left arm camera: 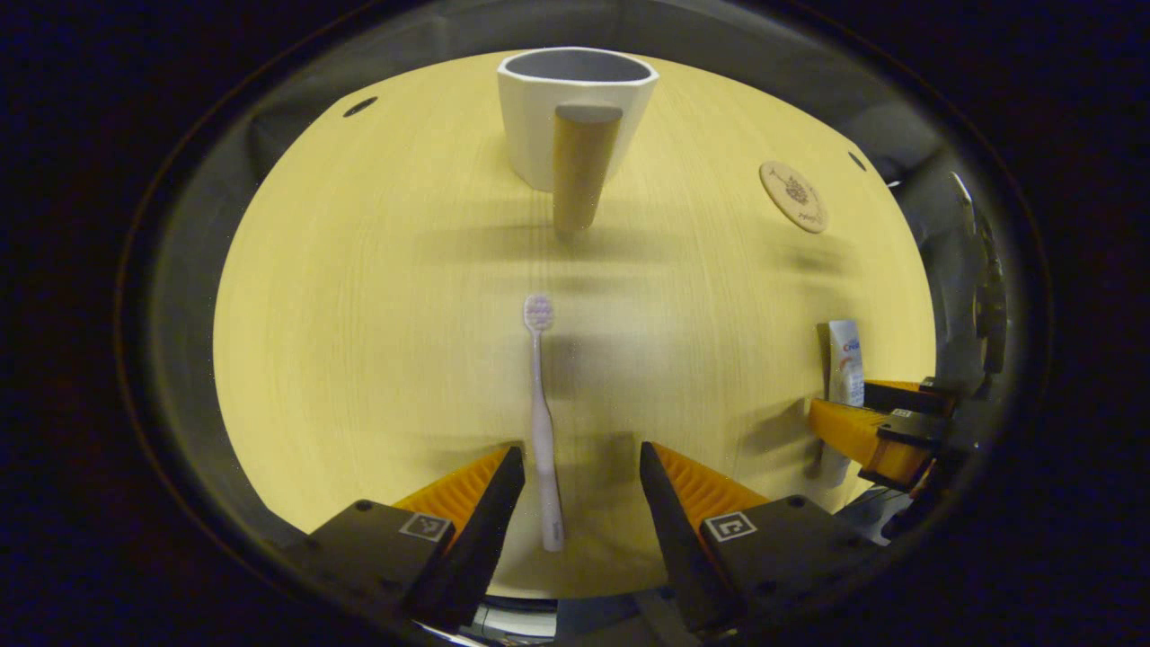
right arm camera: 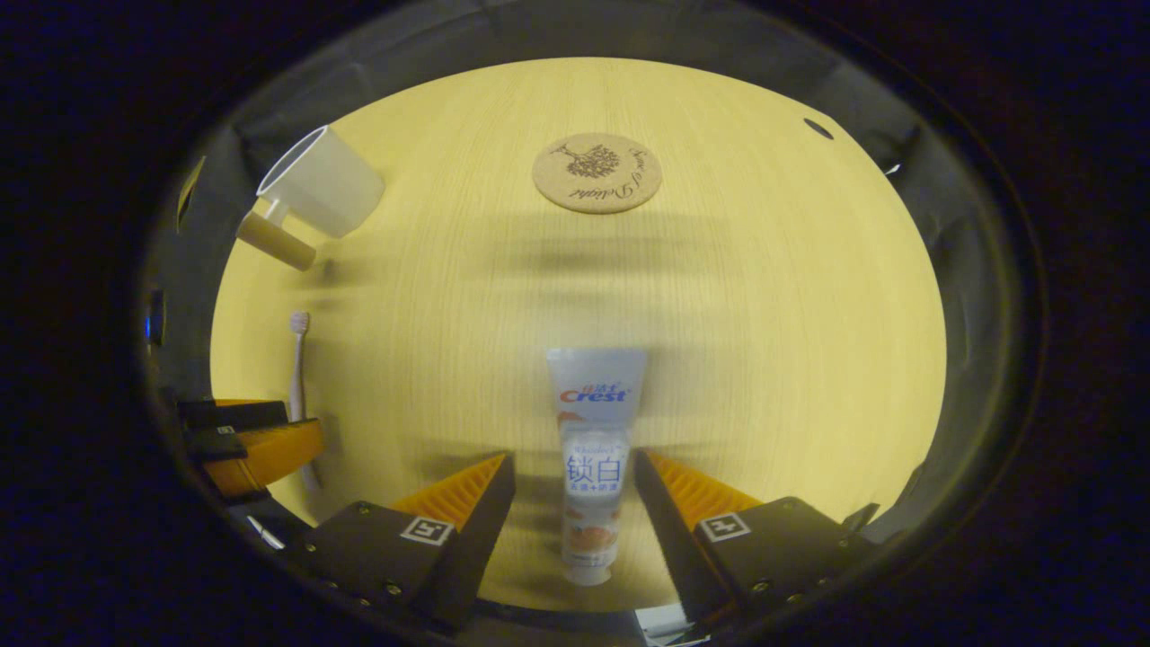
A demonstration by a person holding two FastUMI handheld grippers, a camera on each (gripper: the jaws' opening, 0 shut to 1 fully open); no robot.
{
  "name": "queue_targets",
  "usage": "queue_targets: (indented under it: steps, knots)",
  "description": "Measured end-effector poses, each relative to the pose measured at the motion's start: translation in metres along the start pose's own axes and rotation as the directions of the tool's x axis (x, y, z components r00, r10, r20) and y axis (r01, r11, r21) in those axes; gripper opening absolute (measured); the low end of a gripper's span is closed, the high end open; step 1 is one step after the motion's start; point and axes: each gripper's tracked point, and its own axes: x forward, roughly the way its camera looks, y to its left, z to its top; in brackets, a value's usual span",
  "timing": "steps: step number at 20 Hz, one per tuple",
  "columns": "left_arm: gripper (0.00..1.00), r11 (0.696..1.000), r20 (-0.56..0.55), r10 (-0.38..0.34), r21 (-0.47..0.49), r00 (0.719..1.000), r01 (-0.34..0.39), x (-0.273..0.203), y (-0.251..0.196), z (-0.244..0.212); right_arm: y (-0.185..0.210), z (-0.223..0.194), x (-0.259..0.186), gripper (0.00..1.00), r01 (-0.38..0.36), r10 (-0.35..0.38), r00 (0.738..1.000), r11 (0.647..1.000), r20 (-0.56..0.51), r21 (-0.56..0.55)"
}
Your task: Put the toothbrush and toothpaste on the desktop into the cup, then pick up the cup and place it on the coaster on the desktop.
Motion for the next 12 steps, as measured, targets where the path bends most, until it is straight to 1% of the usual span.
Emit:
queue_targets:
  steps: [1,2,3,4,5,6,7,8,9,11,12]
  knots:
    - [0.86,1.0,-0.006,0.002,-0.007,1.0,-0.002,0.003,0.001,-0.002,0.0,-0.001,0.0,0.81,0.006,-0.006,1.0,1.0,-0.009,0.002]
    - [0.89,1.0,-0.014,0.002,-0.013,1.0,-0.003,0.006,0.003,-0.004,-0.001,-0.002,0.002,0.8,0.007,-0.007,1.0,1.0,-0.011,0.008]
    - [0.86,1.0,-0.024,0.014,-0.019,1.0,-0.015,0.008,0.006,-0.007,0.0,-0.004,0.001,0.68,-0.002,0.002,1.0,1.0,-0.019,0.011]
    - [0.82,1.0,-0.023,0.027,-0.01,0.999,-0.028,0.008,0.009,-0.007,-0.003,-0.005,0.001,0.68,0.014,-0.014,1.0,1.0,-0.023,0.009]
    - [0.78,1.0,-0.018,0.026,-0.002,0.999,-0.026,0.009,0.01,-0.006,-0.005,-0.004,0.001,0.58,0.018,-0.018,1.0,1.0,-0.021,0.012]
    - [0.73,0.999,-0.021,0.035,0.001,0.999,-0.035,0.008,0.011,-0.006,-0.005,-0.006,0.001,0.56,0.017,-0.017,1.0,1.0,-0.026,0.009]
    - [0.66,0.999,-0.023,0.039,0.001,0.999,-0.039,0.008,0.013,-0.005,-0.004,-0.005,0.001,0.54,0.014,-0.014,1.0,1.0,-0.025,0.004]
    - [0.53,0.999,-0.024,0.044,0.003,0.999,-0.044,0.007,0.015,-0.004,-0.009,-0.005,0.004,0.54,0.034,-0.034,0.999,0.999,-0.024,0.013]
    - [0.53,0.999,-0.02,0.046,0.003,0.999,-0.045,0.008,0.016,-0.004,-0.007,-0.004,0.004,0.33,0.031,-0.031,0.999,0.999,-0.026,0.027]
    - [0.53,0.998,-0.019,0.068,-0.011,0.998,-0.068,0.007,0.023,-0.003,-0.008,-0.005,0.001,0.33,0.021,-0.02,0.999,0.999,-0.028,0.027]
    - [0.29,0.997,-0.01,0.071,-0.019,0.997,-0.071,0.006,0.027,-0.001,-0.007,-0.006,0.002,0.33,0.016,-0.015,1.0,1.0,-0.027,0.019]
